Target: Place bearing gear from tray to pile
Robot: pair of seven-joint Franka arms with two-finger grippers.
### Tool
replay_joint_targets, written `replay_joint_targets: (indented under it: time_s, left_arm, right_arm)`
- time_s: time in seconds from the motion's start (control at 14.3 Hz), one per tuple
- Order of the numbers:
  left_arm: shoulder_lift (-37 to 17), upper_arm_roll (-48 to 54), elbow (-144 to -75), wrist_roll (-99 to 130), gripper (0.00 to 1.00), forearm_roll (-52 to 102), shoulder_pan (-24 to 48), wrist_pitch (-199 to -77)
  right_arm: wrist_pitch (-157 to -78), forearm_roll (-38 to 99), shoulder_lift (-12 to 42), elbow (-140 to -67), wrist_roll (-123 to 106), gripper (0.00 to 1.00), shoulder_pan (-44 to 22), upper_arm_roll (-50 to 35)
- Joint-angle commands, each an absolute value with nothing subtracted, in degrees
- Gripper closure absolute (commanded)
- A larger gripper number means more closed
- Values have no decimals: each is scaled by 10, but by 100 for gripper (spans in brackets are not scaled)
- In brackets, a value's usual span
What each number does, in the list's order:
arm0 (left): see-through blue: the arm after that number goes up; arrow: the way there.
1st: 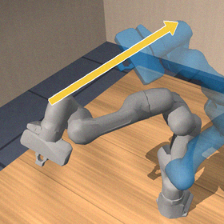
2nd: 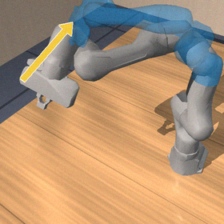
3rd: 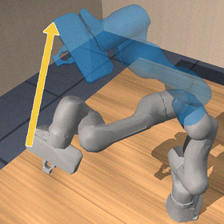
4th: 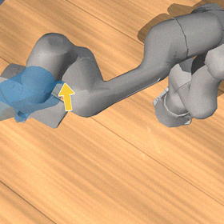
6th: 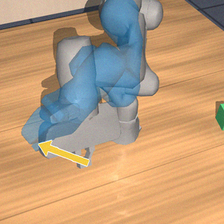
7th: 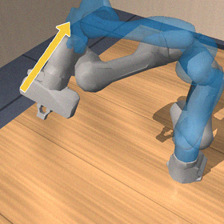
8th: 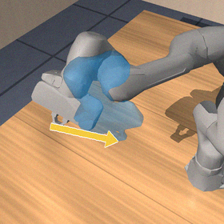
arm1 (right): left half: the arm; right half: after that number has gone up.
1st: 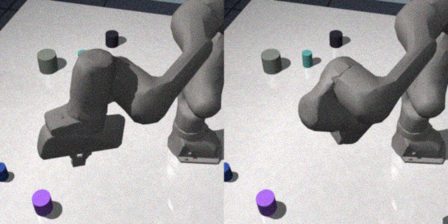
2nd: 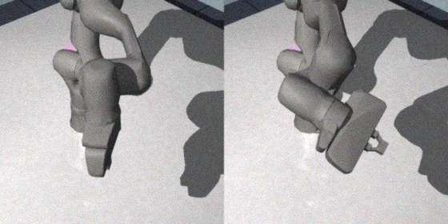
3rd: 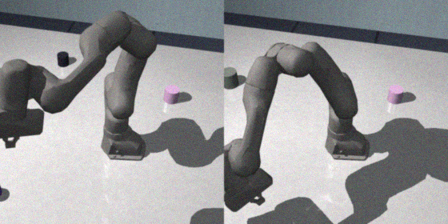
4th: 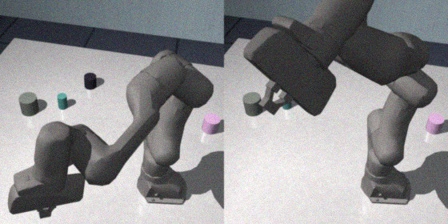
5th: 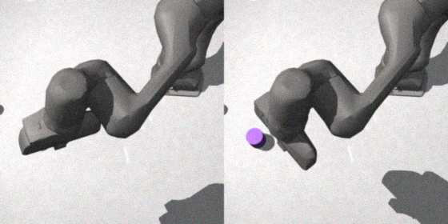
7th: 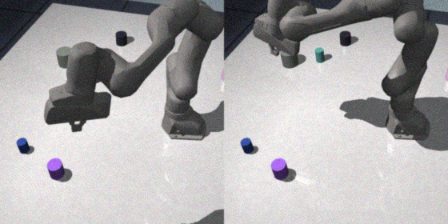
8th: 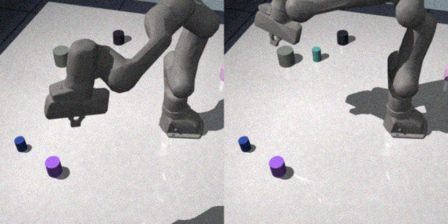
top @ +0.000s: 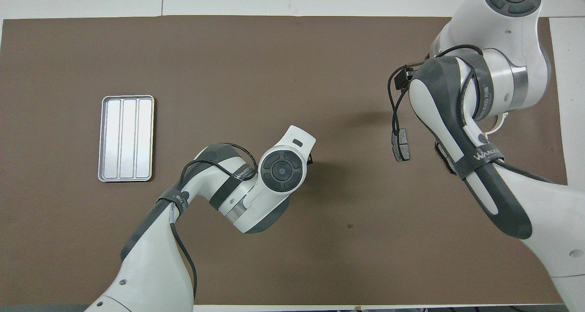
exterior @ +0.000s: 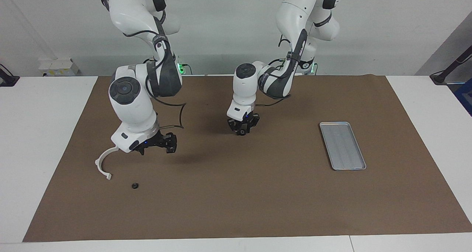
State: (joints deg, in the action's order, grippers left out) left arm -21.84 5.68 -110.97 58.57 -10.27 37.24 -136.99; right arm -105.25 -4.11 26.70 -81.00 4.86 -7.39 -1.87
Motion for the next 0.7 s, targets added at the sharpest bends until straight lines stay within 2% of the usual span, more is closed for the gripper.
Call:
replay_joint_targets:
  time_s: [0.0, 0.14, 0.35, 0.49, 0.63]
  left_arm:
    - [-205, 49, -1048, 574, 0, -125, 379, -1272]
    - [-160, 49, -1008, 514, 0, -117, 353, -1206]
    - [-84, 47, -979, 377, 0, -51, 263, -1127]
    - [-69, 45, -952, 269, 0, -46, 168, -1056]
    - [-62, 43, -950, 130, 0, -46, 69, -1043]
  right_arm:
    - [-1049, -49, 256, -820, 69, 0, -76, -23]
    - [-1049, -49, 255, -822, 121, 0, -92, -23]
    - [-1051, -44, 251, -825, 243, 0, -133, -25]
    - [-1071, -40, 250, -838, 370, 0, -182, -27]
    - [-1114, -38, 255, -854, 496, 0, -240, -28]
